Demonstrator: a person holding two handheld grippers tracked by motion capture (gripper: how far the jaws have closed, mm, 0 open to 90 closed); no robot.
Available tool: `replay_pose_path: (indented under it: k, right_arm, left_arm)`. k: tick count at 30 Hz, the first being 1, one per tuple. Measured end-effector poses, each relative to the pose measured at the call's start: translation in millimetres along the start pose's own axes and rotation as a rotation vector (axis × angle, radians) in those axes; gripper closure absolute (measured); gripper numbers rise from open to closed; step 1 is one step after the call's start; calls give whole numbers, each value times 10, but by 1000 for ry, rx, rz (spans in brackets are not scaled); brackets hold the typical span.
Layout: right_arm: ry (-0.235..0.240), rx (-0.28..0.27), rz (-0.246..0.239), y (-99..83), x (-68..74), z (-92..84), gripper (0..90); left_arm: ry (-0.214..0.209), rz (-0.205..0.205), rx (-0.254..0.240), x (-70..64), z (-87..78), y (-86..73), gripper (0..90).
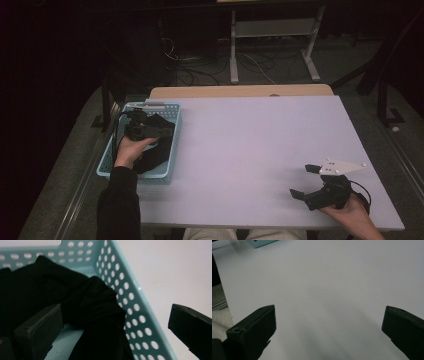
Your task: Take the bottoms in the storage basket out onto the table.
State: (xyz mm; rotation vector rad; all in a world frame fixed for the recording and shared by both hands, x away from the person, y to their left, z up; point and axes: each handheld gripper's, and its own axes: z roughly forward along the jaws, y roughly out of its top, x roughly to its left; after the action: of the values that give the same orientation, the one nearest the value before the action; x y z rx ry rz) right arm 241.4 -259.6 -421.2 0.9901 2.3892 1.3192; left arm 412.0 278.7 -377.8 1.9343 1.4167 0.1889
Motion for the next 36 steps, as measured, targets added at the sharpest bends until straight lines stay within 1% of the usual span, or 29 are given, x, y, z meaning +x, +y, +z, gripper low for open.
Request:
replay_pose_path:
  k: [2, 3, 5, 7, 10, 14, 20, 25, 28, 36]
  right_arm:
    - [1, 2, -1, -1, 1, 2, 0]
    - [1, 2, -1, -1, 1, 2, 0]
    - [0, 3, -1, -1, 2, -1, 0]
    - [2, 4, 1, -3, -3, -3, 0]
    - [0, 6, 2, -5, -10, -8, 0]
    - [2, 6, 1, -5, -3, -9, 0]
    - [0, 7, 1, -6, -8, -4, 0]
    - [1, 8, -1, -6, -5, -2, 0]
    - [1, 8, -2, -7, -6, -3, 0]
    - [2, 10, -2, -8, -5, 4, 0]
  left_arm:
    - [12, -22, 25, 51, 42, -2, 0]
    - [12, -22, 25, 51, 42, -2, 0]
    - [13, -38, 37, 83, 62, 1, 0]
    - [10, -51, 45, 111, 75, 4, 21]
    - [11, -86, 58, 166, 99, 7, 43]
    - [18, -112, 74, 215, 139, 4, 52]
    - [21, -117, 101, 220, 221, 4, 57]
    - [24, -107, 127, 192, 307, 9, 57]
    - [34, -100, 133, 186, 326, 10, 58]
    - [37, -95, 151, 182, 381, 8, 63]
